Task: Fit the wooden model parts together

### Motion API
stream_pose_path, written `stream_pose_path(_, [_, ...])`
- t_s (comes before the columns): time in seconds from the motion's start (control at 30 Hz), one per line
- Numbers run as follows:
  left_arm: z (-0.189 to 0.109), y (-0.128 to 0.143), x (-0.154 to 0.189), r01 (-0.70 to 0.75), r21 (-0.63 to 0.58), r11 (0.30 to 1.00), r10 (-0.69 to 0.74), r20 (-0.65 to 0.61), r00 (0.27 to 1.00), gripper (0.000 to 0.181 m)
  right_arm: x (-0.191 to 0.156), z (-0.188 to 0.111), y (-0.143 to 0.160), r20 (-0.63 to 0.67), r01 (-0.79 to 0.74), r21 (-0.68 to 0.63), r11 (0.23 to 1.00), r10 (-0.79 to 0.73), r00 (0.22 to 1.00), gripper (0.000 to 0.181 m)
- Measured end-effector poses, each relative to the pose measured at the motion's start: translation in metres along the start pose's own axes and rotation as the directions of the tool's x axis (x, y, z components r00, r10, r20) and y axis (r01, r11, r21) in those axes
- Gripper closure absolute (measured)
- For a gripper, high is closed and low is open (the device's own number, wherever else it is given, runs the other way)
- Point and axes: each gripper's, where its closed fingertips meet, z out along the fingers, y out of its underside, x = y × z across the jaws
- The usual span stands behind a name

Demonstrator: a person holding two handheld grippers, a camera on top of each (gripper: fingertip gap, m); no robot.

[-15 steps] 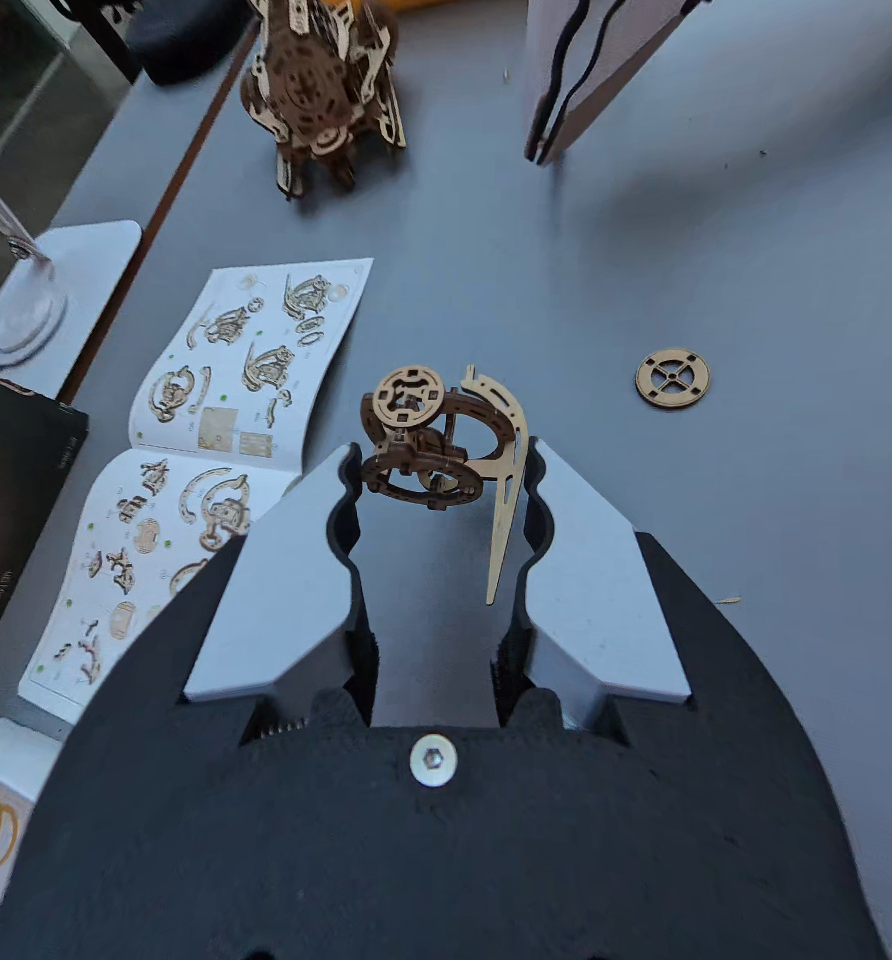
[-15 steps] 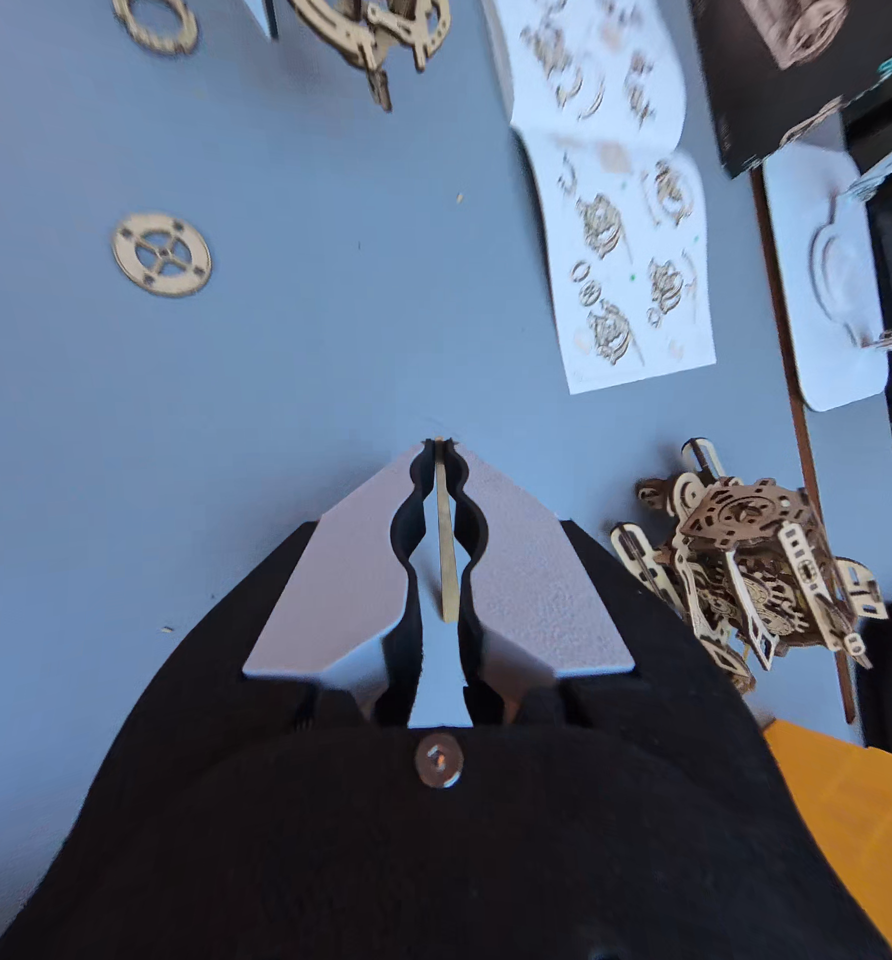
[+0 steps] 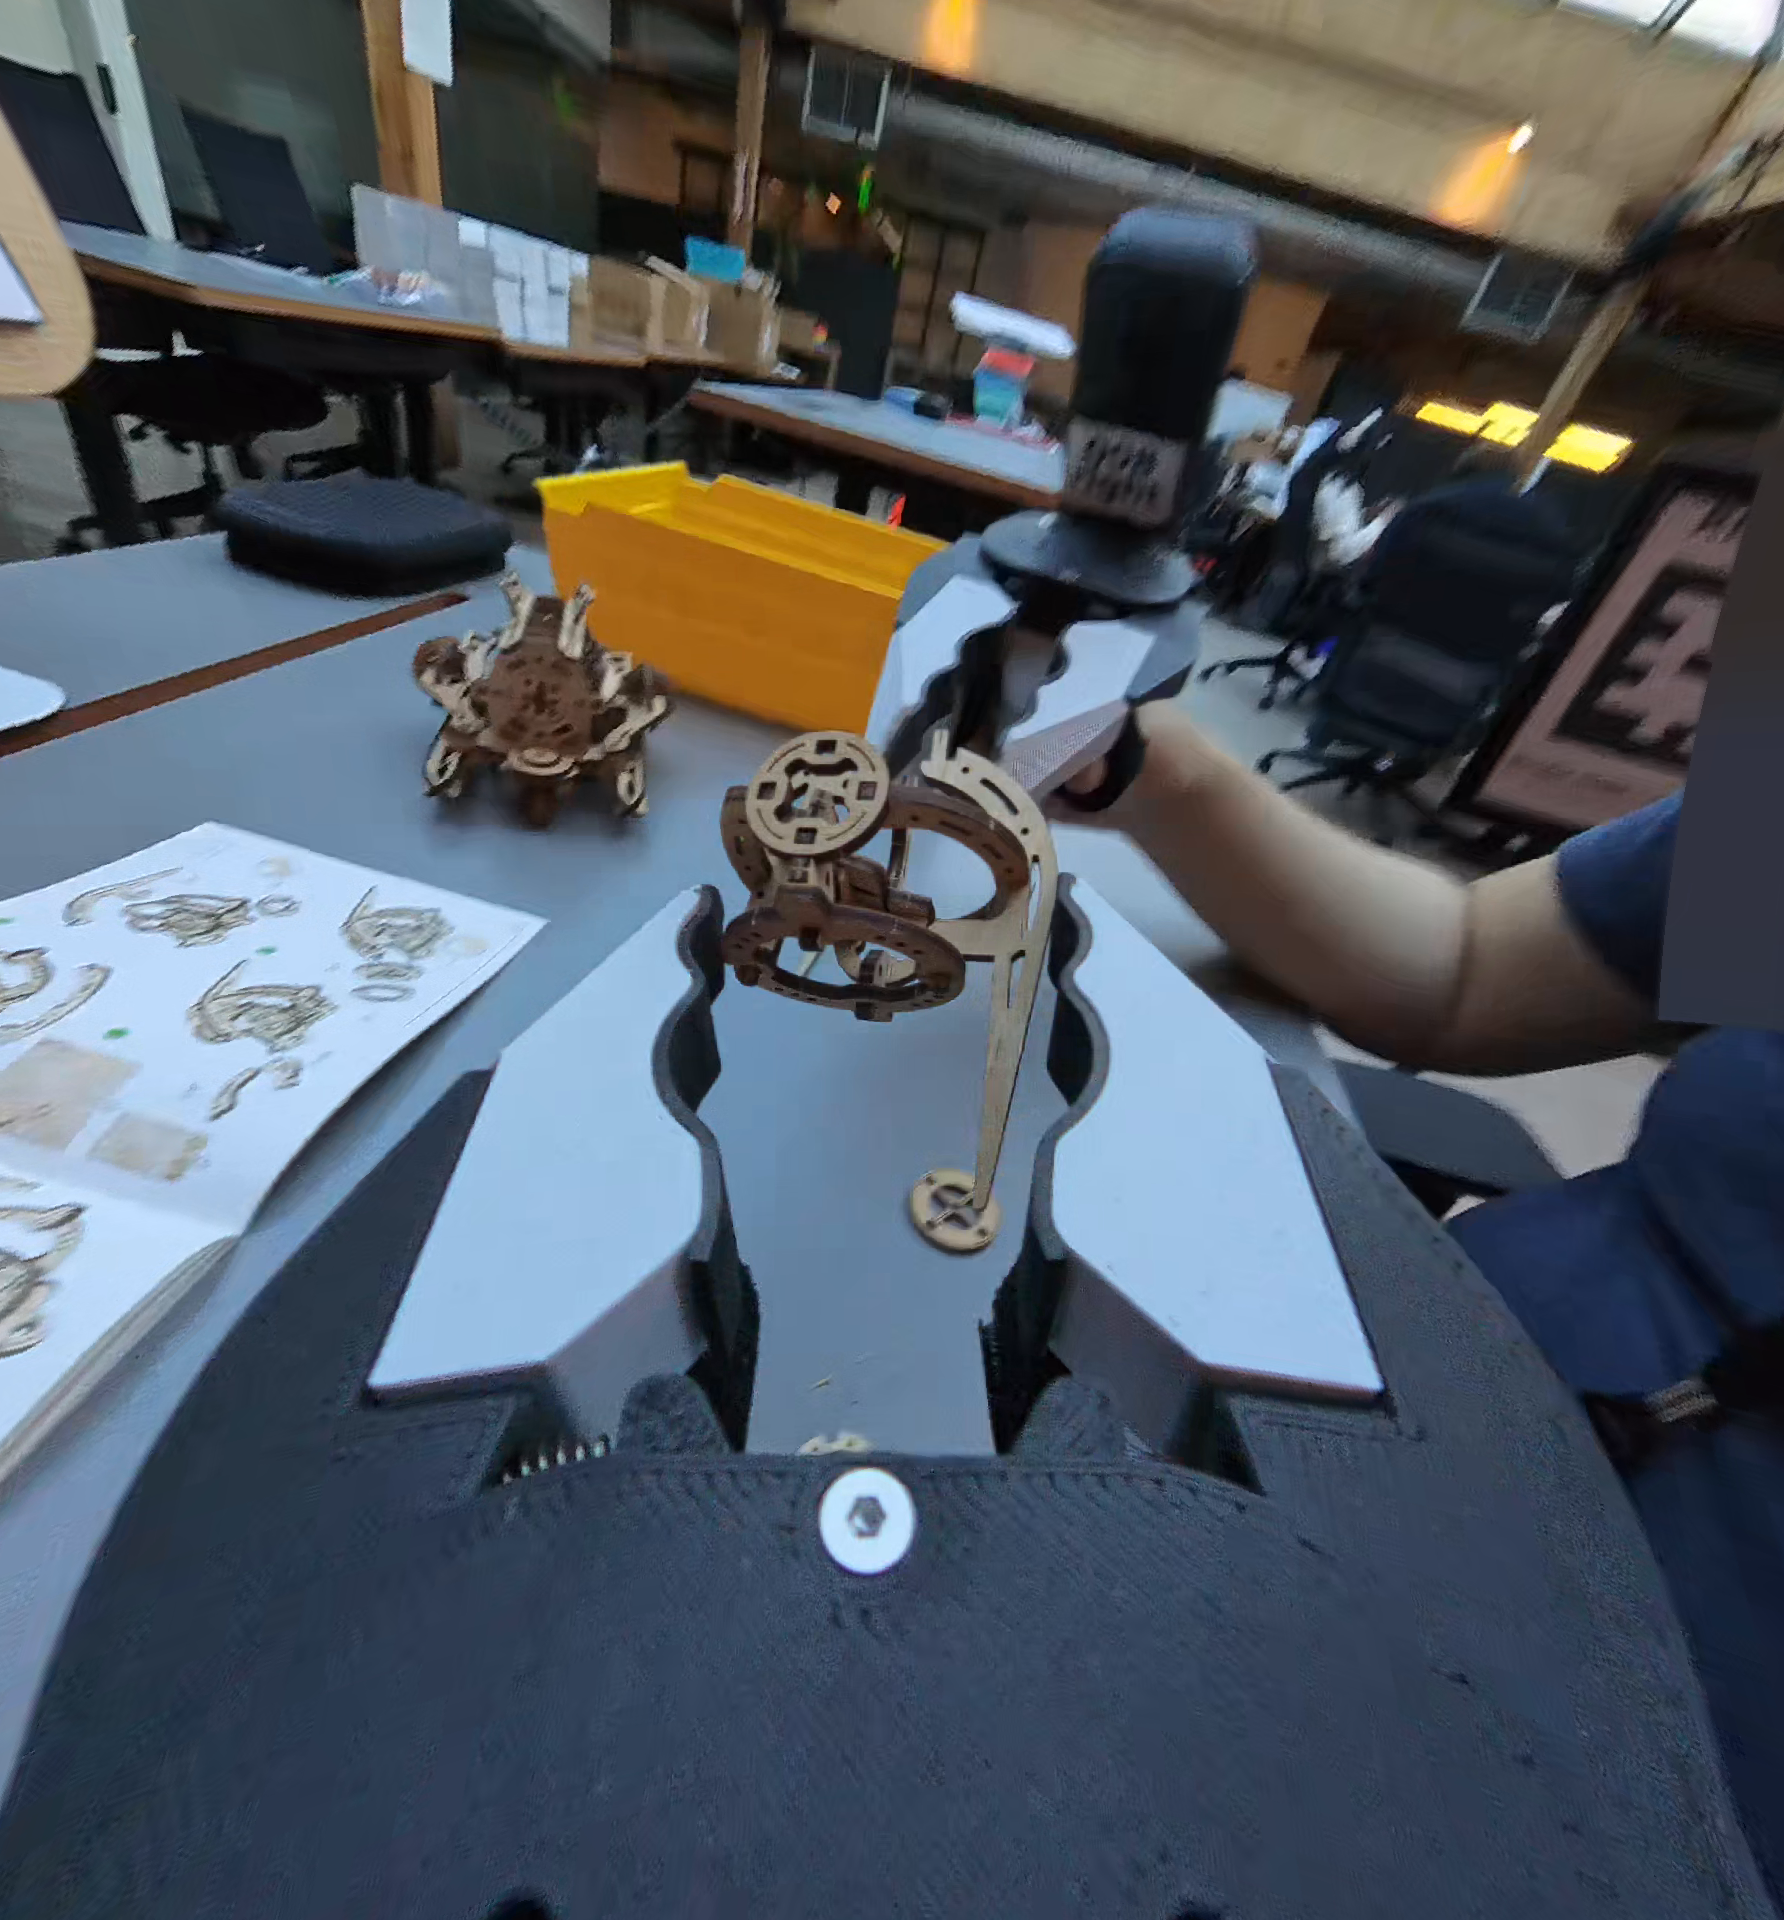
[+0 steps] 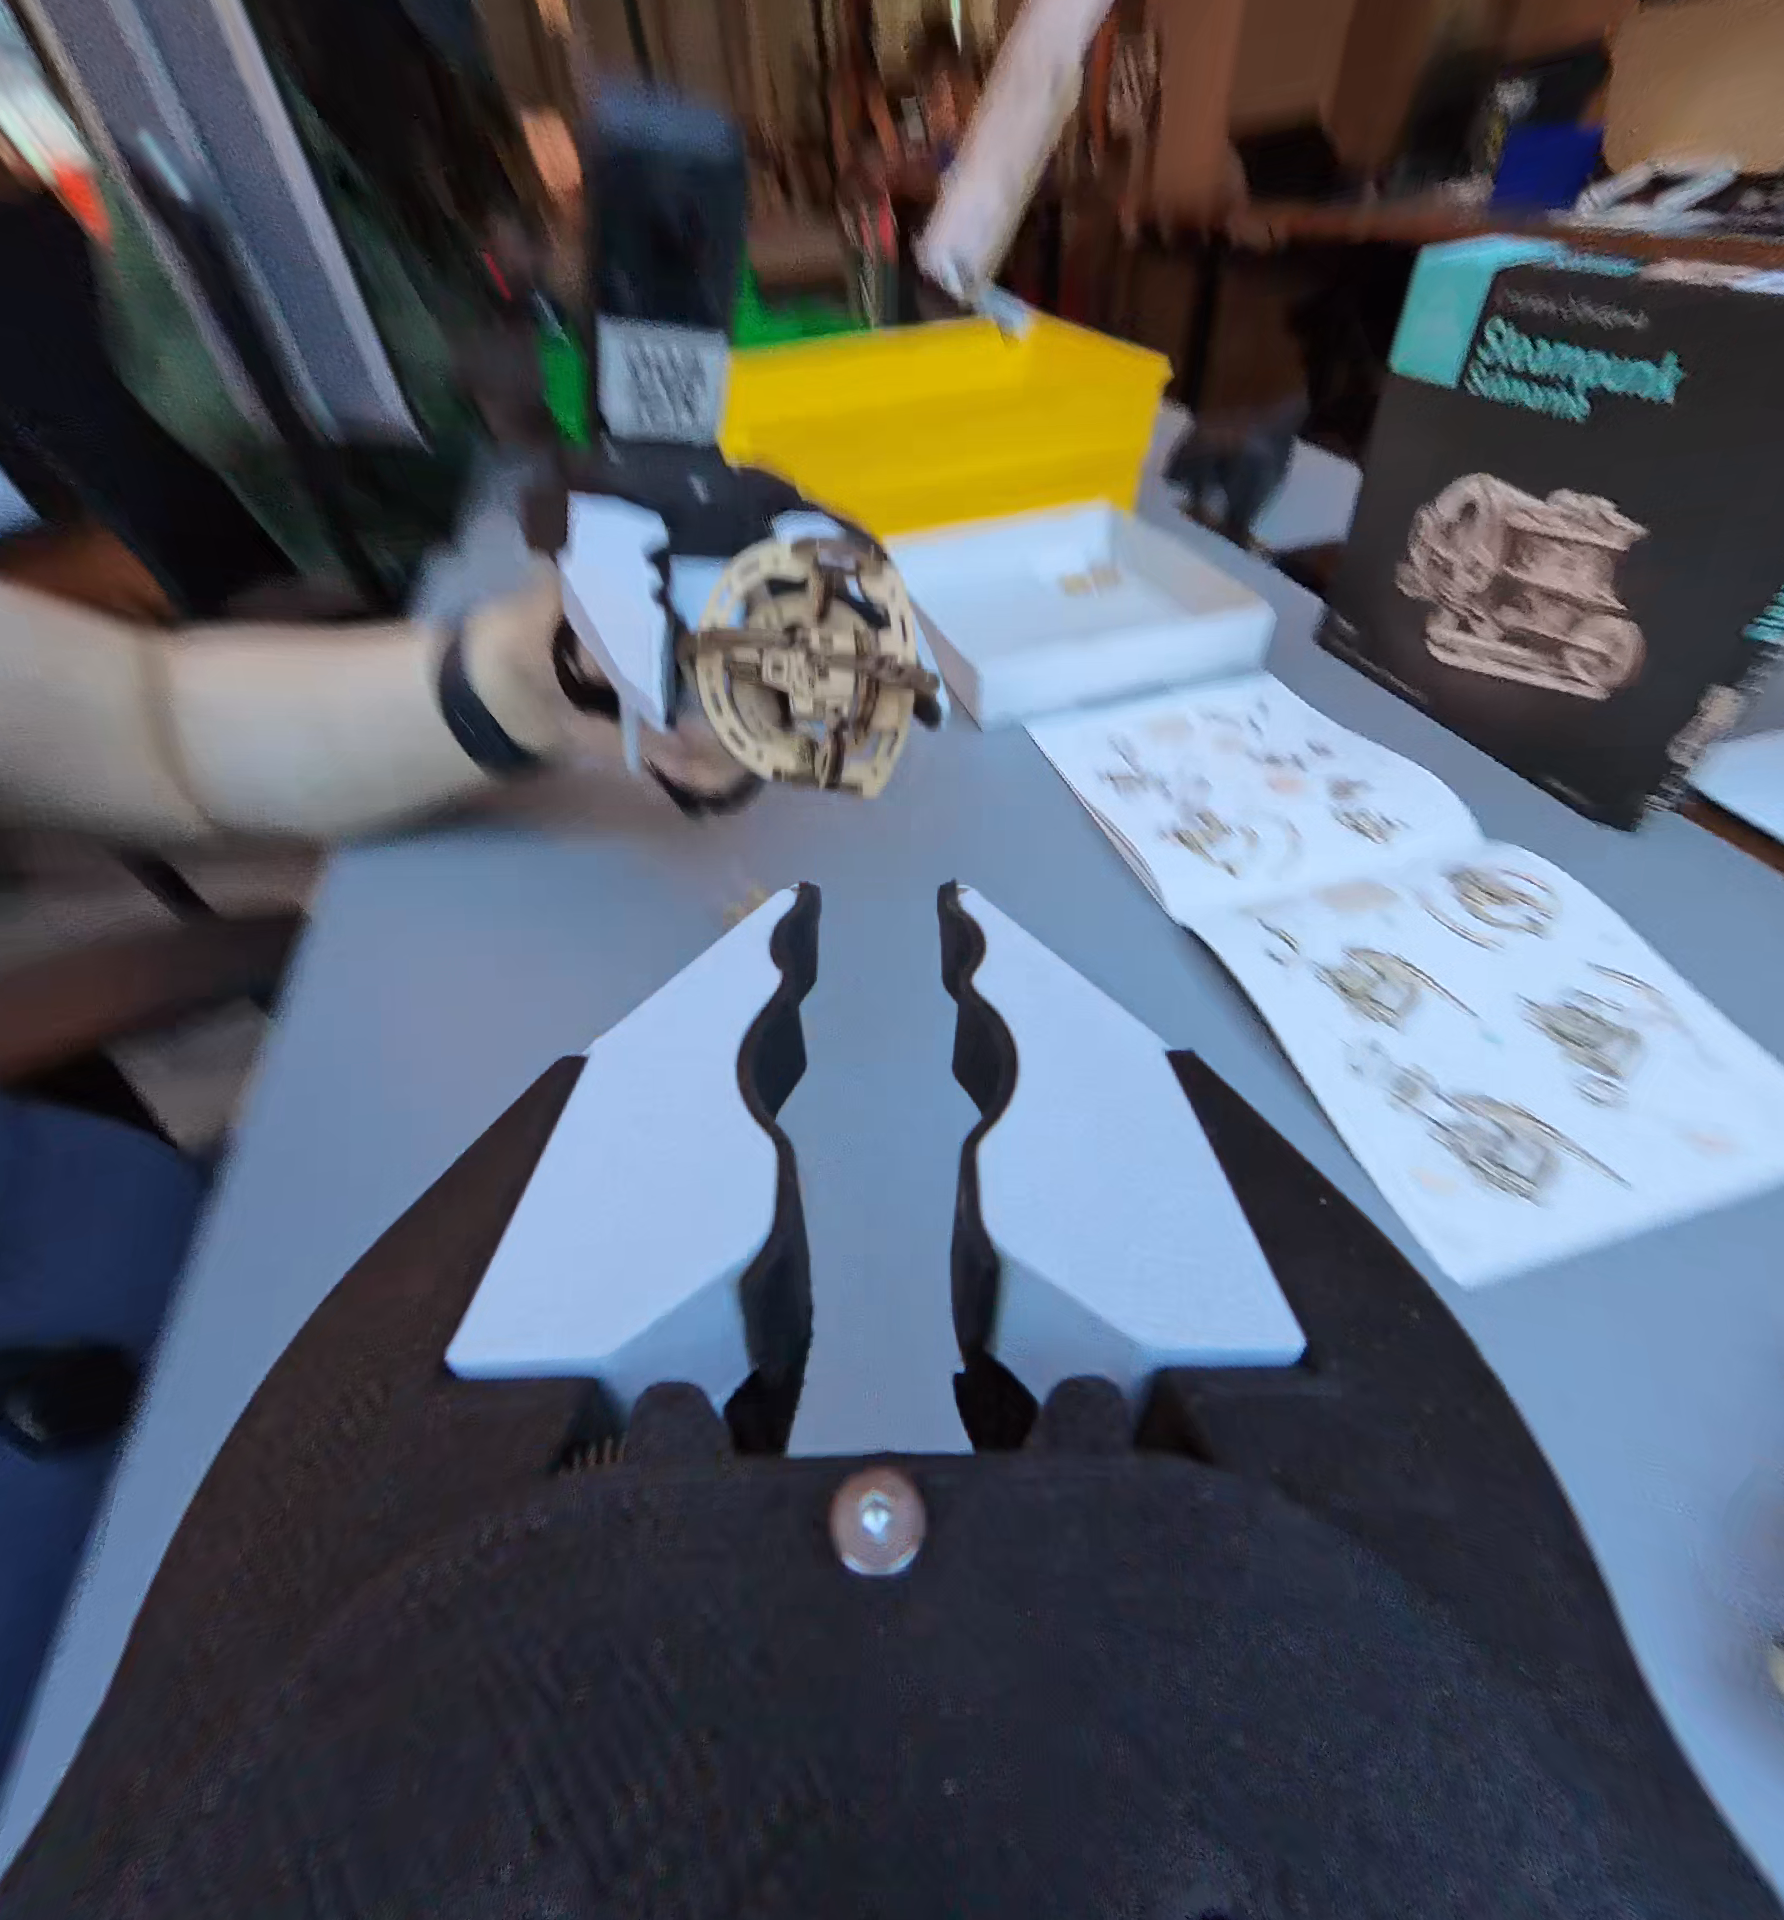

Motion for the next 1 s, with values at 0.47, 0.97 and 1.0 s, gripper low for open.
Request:
stream_pose_path(0.47, [-0.017,-0.021,0.059,-0.785,-0.099,0.612,0.785,0.2,0.587,0.119,-0.052,0.007,-0.031,0.229,0.059,0.239,0.969,-0.116,0.967,0.167])
stream_pose_path(0.97, [-0.028,-0.051,0.117,-0.706,0.252,0.662,0.685,0.177,0.706,0.12,-0.12,0.007,-0.081,0.139,0.335,0.499,0.799,-0.456,0.879,0.176])
stream_pose_path(1.0, [-0.028,-0.051,0.119,-0.681,0.272,0.68,0.666,0.159,0.729,0.12,-0.12,0.005,-0.082,0.135,0.335,0.515,0.789,-0.461,0.877,0.178])
